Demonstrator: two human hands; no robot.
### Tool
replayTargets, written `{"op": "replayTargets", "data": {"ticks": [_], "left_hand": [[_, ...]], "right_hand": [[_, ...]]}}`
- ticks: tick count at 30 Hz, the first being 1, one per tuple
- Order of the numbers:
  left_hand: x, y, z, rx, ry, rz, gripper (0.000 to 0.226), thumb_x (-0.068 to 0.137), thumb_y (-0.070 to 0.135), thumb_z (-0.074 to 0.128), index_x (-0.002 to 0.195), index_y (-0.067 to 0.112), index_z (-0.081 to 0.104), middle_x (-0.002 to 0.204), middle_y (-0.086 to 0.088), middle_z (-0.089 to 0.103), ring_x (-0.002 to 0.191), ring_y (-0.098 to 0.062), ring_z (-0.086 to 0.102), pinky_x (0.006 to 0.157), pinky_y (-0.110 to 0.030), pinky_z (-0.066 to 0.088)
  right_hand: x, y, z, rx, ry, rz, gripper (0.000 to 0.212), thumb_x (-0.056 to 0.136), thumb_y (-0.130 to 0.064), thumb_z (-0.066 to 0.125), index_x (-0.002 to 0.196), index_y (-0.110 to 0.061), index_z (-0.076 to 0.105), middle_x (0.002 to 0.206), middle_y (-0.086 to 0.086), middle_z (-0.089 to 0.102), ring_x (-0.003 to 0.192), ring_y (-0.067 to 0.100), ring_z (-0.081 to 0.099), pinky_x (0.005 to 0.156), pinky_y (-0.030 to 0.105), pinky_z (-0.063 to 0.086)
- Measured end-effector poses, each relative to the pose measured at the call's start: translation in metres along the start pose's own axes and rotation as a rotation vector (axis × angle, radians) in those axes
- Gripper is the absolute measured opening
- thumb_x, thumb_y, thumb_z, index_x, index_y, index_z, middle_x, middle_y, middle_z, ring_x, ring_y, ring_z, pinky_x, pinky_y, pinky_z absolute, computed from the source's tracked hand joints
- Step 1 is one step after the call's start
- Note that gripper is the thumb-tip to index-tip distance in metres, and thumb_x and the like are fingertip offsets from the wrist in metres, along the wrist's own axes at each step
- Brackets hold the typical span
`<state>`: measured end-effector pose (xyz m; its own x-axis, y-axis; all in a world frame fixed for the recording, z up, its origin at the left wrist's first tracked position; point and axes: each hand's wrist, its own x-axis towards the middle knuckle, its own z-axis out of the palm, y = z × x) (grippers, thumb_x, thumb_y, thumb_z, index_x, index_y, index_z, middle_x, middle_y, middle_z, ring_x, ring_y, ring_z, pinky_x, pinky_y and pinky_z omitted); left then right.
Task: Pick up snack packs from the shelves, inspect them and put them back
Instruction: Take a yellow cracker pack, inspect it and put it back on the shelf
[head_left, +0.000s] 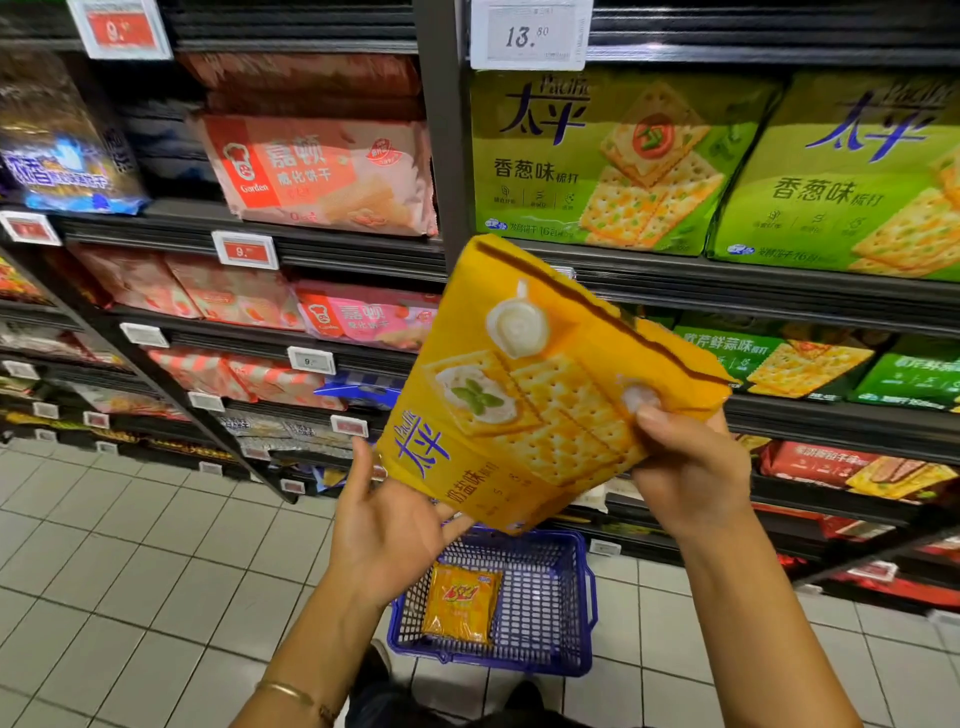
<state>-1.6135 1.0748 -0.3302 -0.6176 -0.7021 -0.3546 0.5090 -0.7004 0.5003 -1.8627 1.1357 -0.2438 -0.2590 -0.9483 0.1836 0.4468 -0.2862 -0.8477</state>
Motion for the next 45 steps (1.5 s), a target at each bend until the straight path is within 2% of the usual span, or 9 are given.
{"op": "replayTargets", "data": {"ticks": [3, 5, 14, 17, 21, 24, 32, 39, 45], "left_hand": [[-0.003, 0.002, 0.002, -0.018, -0.008, 0.031, 0.092, 0.082, 0.065, 0.076, 0.158, 0.025, 0.044, 0.161, -0.016, 0.045, 0.147, -0.043, 0.043, 0.115, -0.066, 0.036], [-0.003, 0.002, 0.004, 0.005, -0.005, 0.058, 0.091, 0.080, 0.058, 0.082, 0.157, 0.024, 0.045, 0.159, -0.017, 0.048, 0.144, -0.043, 0.046, 0.110, -0.067, 0.041], [-0.001, 0.006, 0.001, 0.050, 0.074, 0.182, 0.076, 0.073, 0.051, 0.087, 0.141, 0.025, 0.065, 0.151, -0.015, 0.057, 0.135, -0.041, 0.058, 0.110, -0.065, 0.043], [0.000, 0.005, -0.007, 0.001, 0.101, 0.177, 0.071, 0.077, 0.056, 0.080, 0.141, 0.028, 0.065, 0.153, -0.012, 0.056, 0.140, -0.038, 0.053, 0.118, -0.063, 0.033], [0.002, 0.001, -0.015, -0.066, 0.127, 0.145, 0.073, 0.087, 0.065, 0.063, 0.149, 0.025, 0.058, 0.155, -0.014, 0.053, 0.144, -0.040, 0.048, 0.123, -0.064, 0.022], [0.005, 0.000, -0.027, -0.096, 0.148, 0.128, 0.069, 0.093, 0.069, 0.052, 0.145, 0.025, 0.062, 0.155, -0.013, 0.053, 0.143, -0.040, 0.049, 0.123, -0.063, 0.023], [0.009, 0.000, -0.040, -0.114, 0.145, 0.036, 0.080, 0.094, 0.079, 0.044, 0.149, 0.022, 0.056, 0.158, -0.018, 0.048, 0.144, -0.044, 0.047, 0.120, -0.063, 0.030], [0.010, -0.001, -0.042, -0.125, 0.161, 0.014, 0.081, 0.094, 0.079, 0.045, 0.150, 0.021, 0.056, 0.159, -0.018, 0.047, 0.145, -0.044, 0.046, 0.116, -0.062, 0.037], [0.006, 0.000, -0.041, -0.135, 0.168, 0.021, 0.076, 0.096, 0.073, 0.049, 0.150, 0.020, 0.055, 0.160, -0.018, 0.046, 0.146, -0.043, 0.045, 0.121, -0.062, 0.031]], "right_hand": [[0.000, 0.001, -0.016, 0.241, 0.131, -0.002, 0.015, 0.071, -0.010, 0.070, 0.068, -0.023, 0.077, 0.075, -0.008, 0.073, 0.083, 0.014, 0.073, 0.090, 0.038, 0.060], [0.001, 0.001, -0.028, 0.325, 0.134, 0.060, 0.038, 0.081, -0.009, 0.043, 0.062, -0.023, 0.073, 0.079, -0.007, 0.071, 0.094, 0.018, 0.070, 0.113, 0.053, 0.044], [0.002, 0.010, -0.024, 0.330, 0.102, 0.165, 0.037, 0.086, -0.006, 0.045, 0.096, -0.010, 0.080, 0.132, 0.019, 0.066, 0.137, 0.042, 0.053, 0.122, 0.064, 0.028], [-0.003, 0.010, -0.018, 0.293, 0.077, 0.207, 0.030, 0.088, -0.015, 0.050, 0.086, -0.007, 0.078, 0.120, 0.025, 0.065, 0.123, 0.040, 0.061, 0.119, 0.065, 0.033], [-0.006, 0.009, -0.006, 0.236, 0.039, 0.264, 0.054, 0.076, -0.033, 0.080, 0.125, -0.011, 0.072, 0.126, 0.013, 0.073, 0.119, 0.031, 0.068, 0.105, 0.050, 0.051], [-0.005, 0.008, 0.005, 0.120, -0.005, 0.275, 0.055, 0.087, -0.032, 0.065, 0.137, -0.013, 0.056, 0.126, 0.007, 0.074, 0.120, 0.027, 0.069, 0.105, 0.046, 0.050], [0.000, -0.008, 0.029, -0.199, -0.202, 0.225, 0.064, 0.063, -0.070, 0.085, 0.120, -0.049, 0.069, 0.124, -0.007, 0.071, 0.120, 0.023, 0.066, 0.100, 0.047, 0.053], [-0.001, -0.012, 0.040, -0.239, -0.295, 0.225, 0.074, 0.069, -0.065, 0.085, 0.130, -0.032, 0.060, 0.127, 0.003, 0.066, 0.120, 0.030, 0.064, 0.093, 0.040, 0.055], [0.002, -0.007, 0.033, -0.166, -0.162, 0.229, 0.042, 0.085, -0.042, 0.064, 0.125, -0.031, 0.066, 0.123, 0.004, 0.072, 0.117, 0.026, 0.067, 0.100, 0.045, 0.051]]}}
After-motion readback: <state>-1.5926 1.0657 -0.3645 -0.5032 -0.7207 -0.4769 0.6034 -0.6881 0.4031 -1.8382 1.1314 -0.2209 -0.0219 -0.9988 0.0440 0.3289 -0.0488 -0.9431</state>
